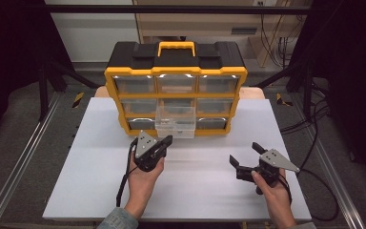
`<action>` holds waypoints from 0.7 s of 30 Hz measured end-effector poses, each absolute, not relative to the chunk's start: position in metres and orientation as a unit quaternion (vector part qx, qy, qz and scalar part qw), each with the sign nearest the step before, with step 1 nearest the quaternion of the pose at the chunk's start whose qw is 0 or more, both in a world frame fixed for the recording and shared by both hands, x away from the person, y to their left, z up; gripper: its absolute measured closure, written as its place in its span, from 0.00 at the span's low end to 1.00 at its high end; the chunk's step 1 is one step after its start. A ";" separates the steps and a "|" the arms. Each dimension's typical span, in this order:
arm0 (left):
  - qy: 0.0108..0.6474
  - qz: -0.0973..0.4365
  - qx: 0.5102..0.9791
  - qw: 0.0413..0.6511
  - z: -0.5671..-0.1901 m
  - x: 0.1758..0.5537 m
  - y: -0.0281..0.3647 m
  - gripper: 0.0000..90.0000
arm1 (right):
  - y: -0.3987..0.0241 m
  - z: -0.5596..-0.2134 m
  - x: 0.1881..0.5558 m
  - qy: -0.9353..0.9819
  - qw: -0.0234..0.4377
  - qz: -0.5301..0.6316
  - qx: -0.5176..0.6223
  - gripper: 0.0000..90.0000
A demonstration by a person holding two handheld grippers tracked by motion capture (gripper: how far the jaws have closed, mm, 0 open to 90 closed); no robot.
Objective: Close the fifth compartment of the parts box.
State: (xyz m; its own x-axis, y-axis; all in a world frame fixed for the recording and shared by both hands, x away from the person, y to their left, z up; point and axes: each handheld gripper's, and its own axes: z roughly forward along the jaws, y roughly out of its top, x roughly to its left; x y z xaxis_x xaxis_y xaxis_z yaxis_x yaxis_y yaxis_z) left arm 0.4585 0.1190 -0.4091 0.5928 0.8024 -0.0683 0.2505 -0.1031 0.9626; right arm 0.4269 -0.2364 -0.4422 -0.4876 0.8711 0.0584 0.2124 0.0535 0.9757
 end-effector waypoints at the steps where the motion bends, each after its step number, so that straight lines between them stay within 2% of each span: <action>1: 0.377 0.250 0.699 0.554 -0.409 0.459 0.119 1.00 | -0.236 -0.442 0.427 0.662 0.298 0.553 0.409 0.02; 21: 0.379 0.255 0.695 0.556 -0.401 0.466 0.107 1.00 | -0.237 -0.442 0.427 0.662 0.296 0.553 0.410 0.02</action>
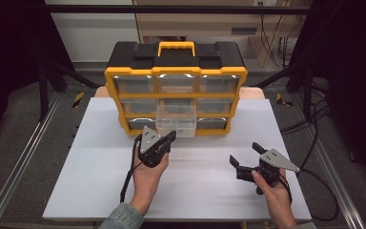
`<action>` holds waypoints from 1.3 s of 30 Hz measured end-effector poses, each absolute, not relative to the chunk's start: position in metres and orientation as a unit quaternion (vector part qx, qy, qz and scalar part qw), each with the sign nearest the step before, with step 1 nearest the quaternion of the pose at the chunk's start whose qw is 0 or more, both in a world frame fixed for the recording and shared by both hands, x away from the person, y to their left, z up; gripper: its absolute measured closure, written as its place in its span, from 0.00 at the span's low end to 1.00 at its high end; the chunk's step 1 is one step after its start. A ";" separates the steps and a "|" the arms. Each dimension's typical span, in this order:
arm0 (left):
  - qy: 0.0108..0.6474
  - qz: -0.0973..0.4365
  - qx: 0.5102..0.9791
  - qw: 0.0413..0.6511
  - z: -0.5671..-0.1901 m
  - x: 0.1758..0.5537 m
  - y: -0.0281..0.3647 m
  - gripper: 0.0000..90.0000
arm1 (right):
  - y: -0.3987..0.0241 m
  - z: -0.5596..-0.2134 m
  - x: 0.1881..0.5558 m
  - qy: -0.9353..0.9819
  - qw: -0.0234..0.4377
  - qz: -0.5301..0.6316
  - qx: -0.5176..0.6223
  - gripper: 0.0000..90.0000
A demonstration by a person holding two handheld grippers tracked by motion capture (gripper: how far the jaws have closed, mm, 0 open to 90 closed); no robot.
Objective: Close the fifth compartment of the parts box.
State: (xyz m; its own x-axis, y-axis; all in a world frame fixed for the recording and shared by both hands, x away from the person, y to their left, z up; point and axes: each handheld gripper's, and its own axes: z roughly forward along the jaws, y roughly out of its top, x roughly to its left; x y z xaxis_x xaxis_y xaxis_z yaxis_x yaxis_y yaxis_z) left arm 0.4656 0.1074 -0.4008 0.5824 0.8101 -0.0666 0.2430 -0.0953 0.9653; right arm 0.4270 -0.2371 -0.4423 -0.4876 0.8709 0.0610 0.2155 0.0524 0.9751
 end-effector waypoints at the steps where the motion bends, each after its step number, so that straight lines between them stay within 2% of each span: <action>1: 0.380 0.252 0.694 0.557 -0.401 0.466 0.107 1.00 | -0.237 -0.442 0.427 0.662 0.296 0.553 0.411 0.02; 39: 0.396 0.249 0.697 0.544 -0.393 0.491 0.104 1.00 | -0.237 -0.443 0.428 0.661 0.294 0.555 0.411 0.02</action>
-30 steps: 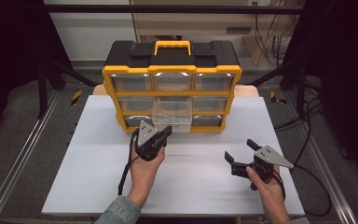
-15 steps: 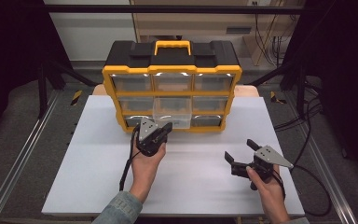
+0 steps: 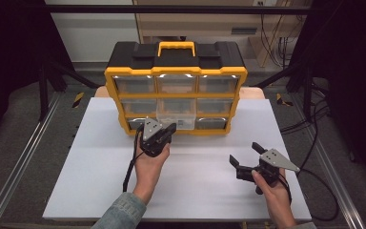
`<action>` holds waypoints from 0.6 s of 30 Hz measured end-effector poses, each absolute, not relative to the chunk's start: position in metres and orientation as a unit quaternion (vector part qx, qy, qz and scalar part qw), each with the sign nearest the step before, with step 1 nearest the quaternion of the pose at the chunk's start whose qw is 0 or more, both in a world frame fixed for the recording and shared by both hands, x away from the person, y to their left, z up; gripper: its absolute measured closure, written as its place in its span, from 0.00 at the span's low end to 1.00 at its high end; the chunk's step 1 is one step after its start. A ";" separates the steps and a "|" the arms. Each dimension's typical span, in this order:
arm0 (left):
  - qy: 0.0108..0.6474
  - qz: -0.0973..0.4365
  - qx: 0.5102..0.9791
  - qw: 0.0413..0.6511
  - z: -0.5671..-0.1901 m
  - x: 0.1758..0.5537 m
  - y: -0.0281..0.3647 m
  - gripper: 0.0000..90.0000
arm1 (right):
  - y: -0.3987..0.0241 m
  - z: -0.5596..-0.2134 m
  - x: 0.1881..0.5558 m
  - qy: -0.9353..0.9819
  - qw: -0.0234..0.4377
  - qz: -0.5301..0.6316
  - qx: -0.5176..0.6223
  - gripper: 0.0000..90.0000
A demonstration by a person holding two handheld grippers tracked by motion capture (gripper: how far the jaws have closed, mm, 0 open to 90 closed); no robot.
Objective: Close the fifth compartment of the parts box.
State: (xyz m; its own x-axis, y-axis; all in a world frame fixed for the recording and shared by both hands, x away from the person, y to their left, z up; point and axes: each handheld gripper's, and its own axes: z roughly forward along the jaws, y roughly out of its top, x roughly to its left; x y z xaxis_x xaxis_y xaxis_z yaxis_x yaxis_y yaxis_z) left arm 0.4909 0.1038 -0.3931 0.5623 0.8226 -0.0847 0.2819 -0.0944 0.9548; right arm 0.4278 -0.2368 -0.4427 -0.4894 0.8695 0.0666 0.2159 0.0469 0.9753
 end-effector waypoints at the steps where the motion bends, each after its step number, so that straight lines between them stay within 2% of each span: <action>1: 0.396 0.249 0.698 0.543 -0.393 0.491 0.104 1.00 | -0.237 -0.443 0.428 0.661 0.295 0.554 0.410 0.02; 18: 0.397 0.254 0.699 0.538 -0.390 0.500 0.103 1.00 | -0.236 -0.443 0.428 0.662 0.293 0.555 0.411 0.02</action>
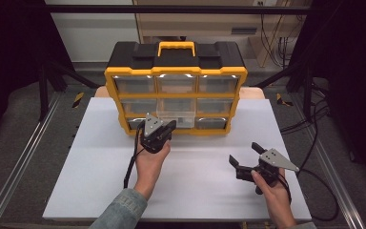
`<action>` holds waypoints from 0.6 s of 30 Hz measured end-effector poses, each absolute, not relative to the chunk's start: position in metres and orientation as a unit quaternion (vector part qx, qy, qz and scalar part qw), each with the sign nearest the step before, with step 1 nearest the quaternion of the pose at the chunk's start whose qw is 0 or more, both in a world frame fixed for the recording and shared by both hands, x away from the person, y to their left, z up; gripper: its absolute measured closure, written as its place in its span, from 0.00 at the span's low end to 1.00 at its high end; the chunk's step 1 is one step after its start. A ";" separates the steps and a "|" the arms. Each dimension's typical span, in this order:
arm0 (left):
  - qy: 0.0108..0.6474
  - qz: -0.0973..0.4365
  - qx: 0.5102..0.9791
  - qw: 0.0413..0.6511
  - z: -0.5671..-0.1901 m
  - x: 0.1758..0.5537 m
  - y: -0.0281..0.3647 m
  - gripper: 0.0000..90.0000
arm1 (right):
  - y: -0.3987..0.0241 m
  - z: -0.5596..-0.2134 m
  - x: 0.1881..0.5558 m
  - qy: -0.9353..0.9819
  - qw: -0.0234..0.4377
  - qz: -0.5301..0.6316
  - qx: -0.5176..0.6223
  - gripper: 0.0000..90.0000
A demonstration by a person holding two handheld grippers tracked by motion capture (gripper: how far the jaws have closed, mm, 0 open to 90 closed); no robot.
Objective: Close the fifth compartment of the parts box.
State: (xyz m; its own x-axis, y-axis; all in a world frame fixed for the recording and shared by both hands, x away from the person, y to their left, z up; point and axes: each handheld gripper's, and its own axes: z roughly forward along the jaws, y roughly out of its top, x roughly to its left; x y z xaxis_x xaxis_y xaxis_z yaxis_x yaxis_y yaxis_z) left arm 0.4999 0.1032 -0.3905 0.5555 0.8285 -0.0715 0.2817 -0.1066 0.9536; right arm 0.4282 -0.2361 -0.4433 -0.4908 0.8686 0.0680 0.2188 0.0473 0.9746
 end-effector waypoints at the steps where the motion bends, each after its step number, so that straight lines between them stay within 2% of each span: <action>1: 0.397 0.254 0.699 0.538 -0.390 0.500 0.103 1.00 | -0.236 -0.443 0.428 0.662 0.293 0.555 0.410 0.02; 18: 0.403 0.252 0.697 0.536 -0.388 0.506 0.102 1.00 | -0.236 -0.443 0.428 0.662 0.292 0.558 0.407 0.02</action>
